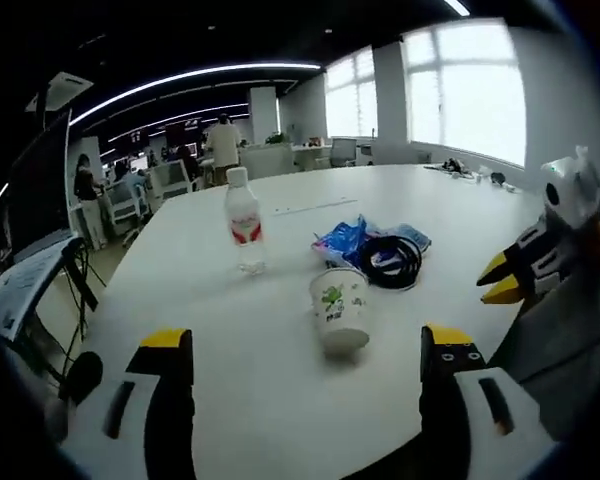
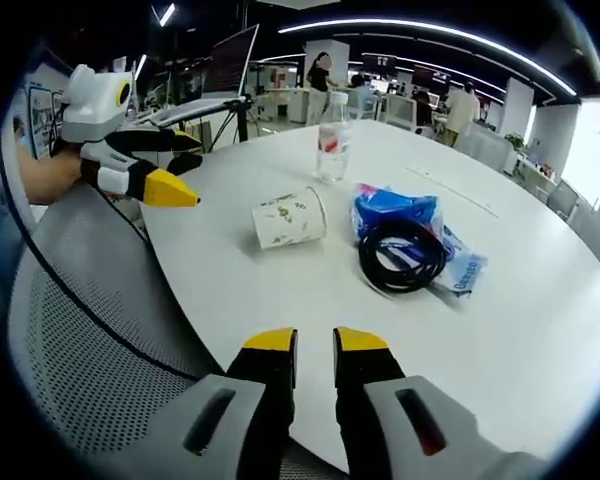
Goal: Arrange the tabletop items into an orderly group along one side of the table until the central work area is clear of visible clutter.
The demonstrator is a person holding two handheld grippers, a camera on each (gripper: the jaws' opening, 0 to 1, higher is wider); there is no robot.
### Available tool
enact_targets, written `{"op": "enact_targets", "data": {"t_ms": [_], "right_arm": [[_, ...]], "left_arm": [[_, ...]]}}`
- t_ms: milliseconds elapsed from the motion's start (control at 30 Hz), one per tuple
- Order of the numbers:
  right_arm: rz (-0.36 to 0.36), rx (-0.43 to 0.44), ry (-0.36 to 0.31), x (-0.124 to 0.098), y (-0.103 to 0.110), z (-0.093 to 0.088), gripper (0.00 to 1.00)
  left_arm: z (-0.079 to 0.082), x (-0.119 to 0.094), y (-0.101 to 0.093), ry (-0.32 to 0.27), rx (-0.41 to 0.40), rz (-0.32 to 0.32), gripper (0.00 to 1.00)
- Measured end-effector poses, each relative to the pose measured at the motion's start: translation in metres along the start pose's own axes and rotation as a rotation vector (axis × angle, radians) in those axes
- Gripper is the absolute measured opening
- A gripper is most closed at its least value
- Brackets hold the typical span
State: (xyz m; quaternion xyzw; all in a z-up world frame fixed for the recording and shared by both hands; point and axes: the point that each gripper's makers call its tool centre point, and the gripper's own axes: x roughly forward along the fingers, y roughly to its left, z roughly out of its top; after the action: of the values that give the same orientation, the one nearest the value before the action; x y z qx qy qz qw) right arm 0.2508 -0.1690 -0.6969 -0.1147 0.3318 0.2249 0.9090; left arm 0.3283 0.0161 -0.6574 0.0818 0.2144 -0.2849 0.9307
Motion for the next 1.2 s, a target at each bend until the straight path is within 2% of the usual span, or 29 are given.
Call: {"op": "enact_targets", "data": {"t_ms": [133, 267, 533, 600, 767, 867, 1033, 1200], "right_arm": [[-0.009, -0.007, -0.002, 0.0, -0.001, 0.0, 0.12], [-0.007, -0.012, -0.001, 0.0, -0.001, 0.001, 0.12], [0.054, 0.002, -0.01, -0.001, 0.009, 0.004, 0.13], [0.066, 0.019, -0.034, -0.004, 0.009, 0.011, 0.12], [0.137, 0.048, -0.096, -0.008, 0.01, 0.039, 0.16], [0.197, 0.104, -0.123, -0.004, 0.01, 0.058, 0.2], [0.202, 0.035, -0.168, 0.011, -0.007, 0.094, 0.2], [0.305, 0.016, -0.183, 0.03, -0.007, 0.125, 0.24]], "left_arm": [[-0.008, 0.004, -0.002, 0.032, 0.025, -0.005, 0.97], [-0.009, 0.003, -0.003, 0.036, 0.023, -0.009, 0.97], [-0.011, 0.004, -0.008, 0.047, 0.045, -0.033, 0.95], [-0.012, 0.004, -0.007, 0.049, 0.038, -0.031, 0.94], [-0.012, 0.004, -0.009, 0.051, 0.05, -0.036, 0.94], [-0.014, 0.003, -0.01, 0.06, 0.052, -0.037, 0.92], [-0.013, 0.003, -0.008, 0.055, 0.042, -0.032, 0.92], [-0.012, 0.002, -0.01, 0.05, 0.055, -0.034, 0.91]]}}
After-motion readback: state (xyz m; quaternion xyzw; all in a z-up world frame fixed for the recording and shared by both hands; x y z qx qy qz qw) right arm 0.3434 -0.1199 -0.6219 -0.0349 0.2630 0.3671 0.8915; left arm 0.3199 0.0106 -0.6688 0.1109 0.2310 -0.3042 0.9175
